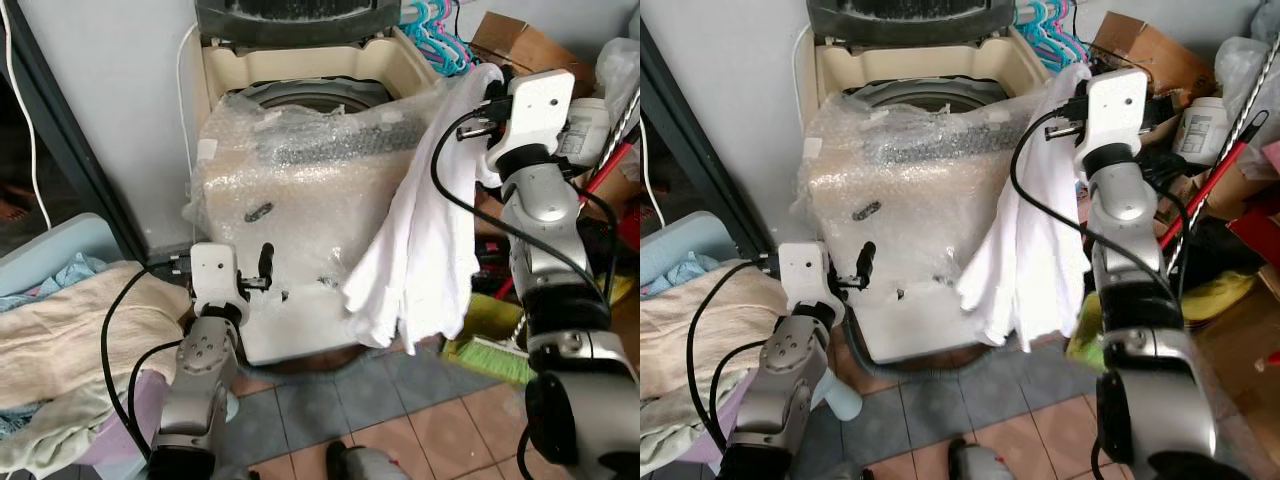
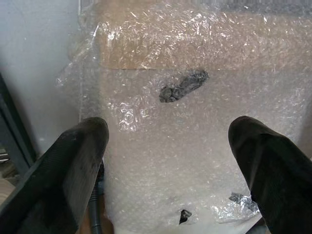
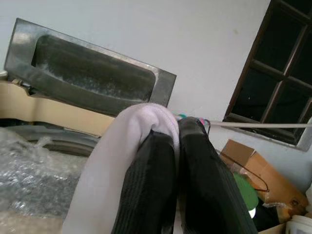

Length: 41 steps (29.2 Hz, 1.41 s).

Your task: Clothes washing

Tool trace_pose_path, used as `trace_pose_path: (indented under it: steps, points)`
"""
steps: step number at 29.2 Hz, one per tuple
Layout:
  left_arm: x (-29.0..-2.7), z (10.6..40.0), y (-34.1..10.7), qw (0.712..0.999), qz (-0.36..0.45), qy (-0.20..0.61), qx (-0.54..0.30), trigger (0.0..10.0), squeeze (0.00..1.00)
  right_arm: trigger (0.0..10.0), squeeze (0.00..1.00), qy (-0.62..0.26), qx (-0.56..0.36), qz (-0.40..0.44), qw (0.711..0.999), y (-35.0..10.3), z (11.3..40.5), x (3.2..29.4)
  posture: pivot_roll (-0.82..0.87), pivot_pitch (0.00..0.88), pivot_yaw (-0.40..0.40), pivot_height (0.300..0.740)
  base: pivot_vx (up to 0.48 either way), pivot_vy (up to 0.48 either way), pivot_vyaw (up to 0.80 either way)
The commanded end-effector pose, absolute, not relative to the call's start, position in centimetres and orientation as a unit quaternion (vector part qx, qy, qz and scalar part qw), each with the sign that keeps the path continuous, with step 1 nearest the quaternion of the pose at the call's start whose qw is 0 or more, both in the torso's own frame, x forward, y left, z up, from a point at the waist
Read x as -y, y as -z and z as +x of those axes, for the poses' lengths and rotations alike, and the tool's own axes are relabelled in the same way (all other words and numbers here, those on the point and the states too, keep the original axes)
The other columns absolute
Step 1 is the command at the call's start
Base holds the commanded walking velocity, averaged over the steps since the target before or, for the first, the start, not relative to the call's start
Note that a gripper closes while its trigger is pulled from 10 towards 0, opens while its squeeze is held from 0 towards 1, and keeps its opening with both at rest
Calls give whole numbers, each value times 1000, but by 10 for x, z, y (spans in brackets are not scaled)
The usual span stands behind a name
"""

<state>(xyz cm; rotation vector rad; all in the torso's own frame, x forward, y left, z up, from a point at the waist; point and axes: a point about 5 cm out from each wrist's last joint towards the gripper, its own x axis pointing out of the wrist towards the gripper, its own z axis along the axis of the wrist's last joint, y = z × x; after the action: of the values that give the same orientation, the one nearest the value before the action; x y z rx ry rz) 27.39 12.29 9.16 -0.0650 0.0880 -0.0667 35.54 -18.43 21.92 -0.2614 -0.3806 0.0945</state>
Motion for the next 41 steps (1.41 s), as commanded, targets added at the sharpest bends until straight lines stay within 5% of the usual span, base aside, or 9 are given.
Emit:
trace_pose_path:
  steps: [1,8,16,23,31,41]
  points:
    - [-124,272,-92,998,-36,31,-40,10000,0,10000,0,-61,197,-123,971,-222,346,177,-19,0,-11,740,0,0,0]
    - [-122,273,-94,998,-36,43,-32,10000,0,10000,0,-131,217,-157,955,-231,335,156,-17,0,-3,740,193,0,0]
    - [-123,274,-93,998,-36,42,-33,10000,0,10000,0,-235,290,-219,902,-315,350,144,-15,0,-7,740,274,0,0]
    - [-120,276,-92,998,-37,39,-38,10000,0,10000,0,-245,330,-209,888,-373,366,146,-18,0,-9,740,182,0,0]
    - [-116,277,-94,998,-37,47,-31,10000,0,10000,0,-107,426,-162,883,-473,366,169,-14,0,-24,740,0,0,0]
    - [-119,272,-92,998,-43,36,-30,10000,0,10000,0,-89,387,-184,899,-458,381,180,-3,0,-42,740,199,0,0]
